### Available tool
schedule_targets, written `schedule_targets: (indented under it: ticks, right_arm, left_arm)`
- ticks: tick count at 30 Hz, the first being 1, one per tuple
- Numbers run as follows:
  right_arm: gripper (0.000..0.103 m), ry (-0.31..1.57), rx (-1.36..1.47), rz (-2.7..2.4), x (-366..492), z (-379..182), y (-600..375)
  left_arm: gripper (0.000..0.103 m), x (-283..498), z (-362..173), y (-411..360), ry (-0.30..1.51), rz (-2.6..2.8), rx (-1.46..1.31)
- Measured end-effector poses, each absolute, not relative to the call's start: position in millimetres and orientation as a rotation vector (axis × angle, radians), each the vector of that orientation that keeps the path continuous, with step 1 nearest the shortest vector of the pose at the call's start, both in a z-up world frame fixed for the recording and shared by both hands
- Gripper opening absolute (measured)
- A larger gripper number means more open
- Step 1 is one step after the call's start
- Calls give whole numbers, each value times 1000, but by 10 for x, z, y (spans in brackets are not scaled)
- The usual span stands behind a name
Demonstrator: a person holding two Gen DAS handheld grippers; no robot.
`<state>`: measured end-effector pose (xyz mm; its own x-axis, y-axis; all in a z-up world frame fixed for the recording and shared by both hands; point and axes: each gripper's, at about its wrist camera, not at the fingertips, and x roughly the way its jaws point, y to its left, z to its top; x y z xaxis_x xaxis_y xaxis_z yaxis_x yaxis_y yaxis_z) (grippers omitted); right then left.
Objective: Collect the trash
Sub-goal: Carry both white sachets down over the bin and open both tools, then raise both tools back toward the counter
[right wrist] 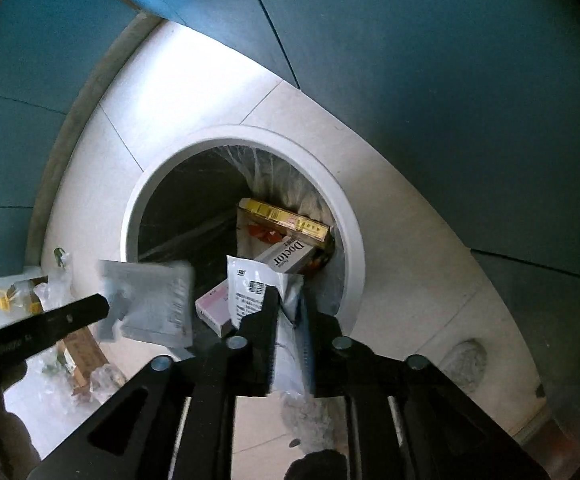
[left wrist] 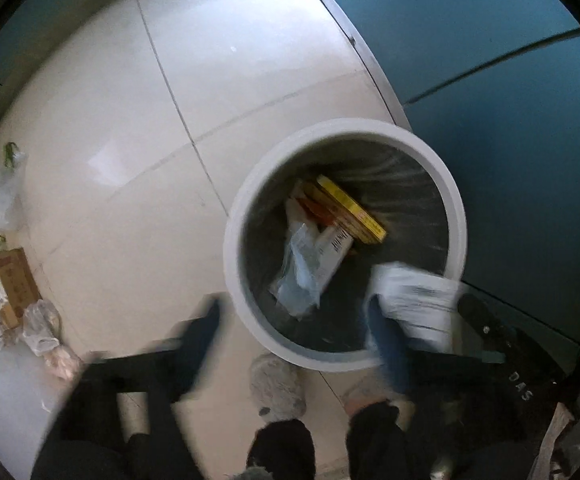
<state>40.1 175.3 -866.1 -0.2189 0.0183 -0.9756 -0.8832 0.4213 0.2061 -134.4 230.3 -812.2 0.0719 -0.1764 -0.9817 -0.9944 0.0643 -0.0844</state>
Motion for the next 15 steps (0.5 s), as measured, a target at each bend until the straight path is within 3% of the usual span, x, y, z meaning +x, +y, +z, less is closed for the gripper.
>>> schedule_targets:
  ticks: [2, 4, 8, 10, 15]
  right_arm:
    - [48, 1561, -800, 1013, 395, -8643, 1784]
    - [65, 1556, -807, 1024, 374, -8579, 1781]
    - [94, 1526, -851, 1043, 324, -8431, 1778]
    - [100, 1506, -873, 1047, 292, -8319, 1756]
    - [103, 1451, -902, 1054, 233, -7941, 1684]
  left_arm:
    - [92, -1367, -8053, 2303, 1313, 1031, -1290]
    - [99, -1386, -7980, 2291, 1324, 1048, -1272]
    - [100, -1422, -7738, 2232, 1331, 1096, -1185]
    - [100, -1457, -7549, 2171, 1322, 1124, -1138]
    - [100, -1517, -7135, 2007, 1323, 1181, -1076]
